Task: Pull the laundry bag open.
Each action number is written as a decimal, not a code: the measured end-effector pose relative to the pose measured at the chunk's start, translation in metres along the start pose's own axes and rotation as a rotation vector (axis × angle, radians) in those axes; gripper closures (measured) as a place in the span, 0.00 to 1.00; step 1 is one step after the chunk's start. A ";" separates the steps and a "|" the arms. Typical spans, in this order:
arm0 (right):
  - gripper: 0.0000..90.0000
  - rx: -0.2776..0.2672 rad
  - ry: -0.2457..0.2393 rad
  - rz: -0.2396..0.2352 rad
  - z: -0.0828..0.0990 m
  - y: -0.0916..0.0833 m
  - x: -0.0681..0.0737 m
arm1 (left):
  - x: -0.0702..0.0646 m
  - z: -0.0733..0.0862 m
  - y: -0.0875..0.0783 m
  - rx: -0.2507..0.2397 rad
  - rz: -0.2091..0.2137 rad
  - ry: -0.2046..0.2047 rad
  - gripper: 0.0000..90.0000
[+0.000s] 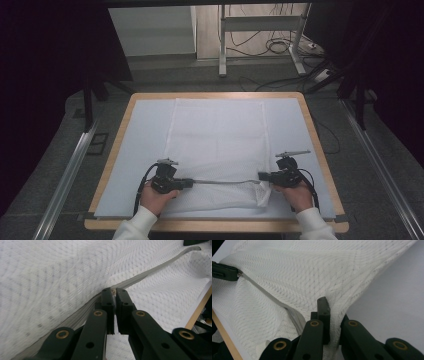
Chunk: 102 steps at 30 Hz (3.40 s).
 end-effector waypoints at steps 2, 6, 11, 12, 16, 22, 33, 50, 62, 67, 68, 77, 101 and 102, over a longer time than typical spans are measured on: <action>0.98 0.001 0.000 0.000 0.000 0.000 0.000 | 0.002 0.000 -0.003 -0.005 -0.003 -0.004 0.96; 0.98 0.003 -0.001 0.000 0.000 0.000 0.000 | 0.005 0.001 -0.007 -0.009 -0.003 -0.011 0.96; 0.98 0.003 -0.001 0.001 0.000 0.001 0.000 | 0.009 0.004 -0.013 -0.013 -0.008 -0.019 0.96; 0.98 0.004 -0.003 0.001 0.000 0.001 0.000 | 0.010 0.004 -0.014 -0.018 -0.006 -0.022 0.96; 0.98 0.010 -0.005 0.002 0.000 0.001 0.001 | 0.012 0.006 -0.018 -0.021 -0.009 -0.024 0.96; 0.98 0.008 -0.004 0.001 0.000 0.001 0.001 | 0.014 0.008 -0.023 -0.022 -0.009 -0.027 0.96; 0.98 0.010 -0.006 0.004 0.001 0.002 0.000 | 0.022 0.015 -0.036 -0.038 -0.022 -0.041 0.96; 0.98 0.008 -0.003 0.006 0.001 0.002 0.000 | 0.033 0.024 -0.052 -0.062 -0.030 -0.063 0.96; 0.98 0.003 -0.003 0.010 0.001 0.002 0.000 | 0.038 0.032 -0.060 -0.072 -0.035 -0.078 0.96; 0.98 0.004 -0.003 0.012 0.001 0.003 0.000 | 0.041 0.034 -0.065 -0.082 -0.042 -0.089 0.96; 0.98 0.002 -0.002 0.011 0.001 0.003 0.000 | 0.042 0.035 -0.065 -0.087 -0.041 -0.093 0.96; 0.98 0.003 -0.004 0.014 0.001 0.003 0.000 | 0.045 0.037 -0.069 -0.095 -0.049 -0.099 0.96; 0.98 0.013 -0.012 0.018 0.001 0.005 0.001 | 0.057 0.046 -0.082 -0.104 -0.088 -0.116 0.97; 0.98 0.012 -0.011 0.018 0.001 0.005 0.001 | 0.058 0.046 -0.082 -0.106 -0.090 -0.120 0.96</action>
Point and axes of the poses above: each handheld gripper's, and its own axes: y roughly forward along the jaws, z roughly out of its underside, x roughly to its left, the point moved 1 cm from there along y, roughly forward along the jaws, and after that the axes turned 4 degrees about z, right-handed, at the moved point
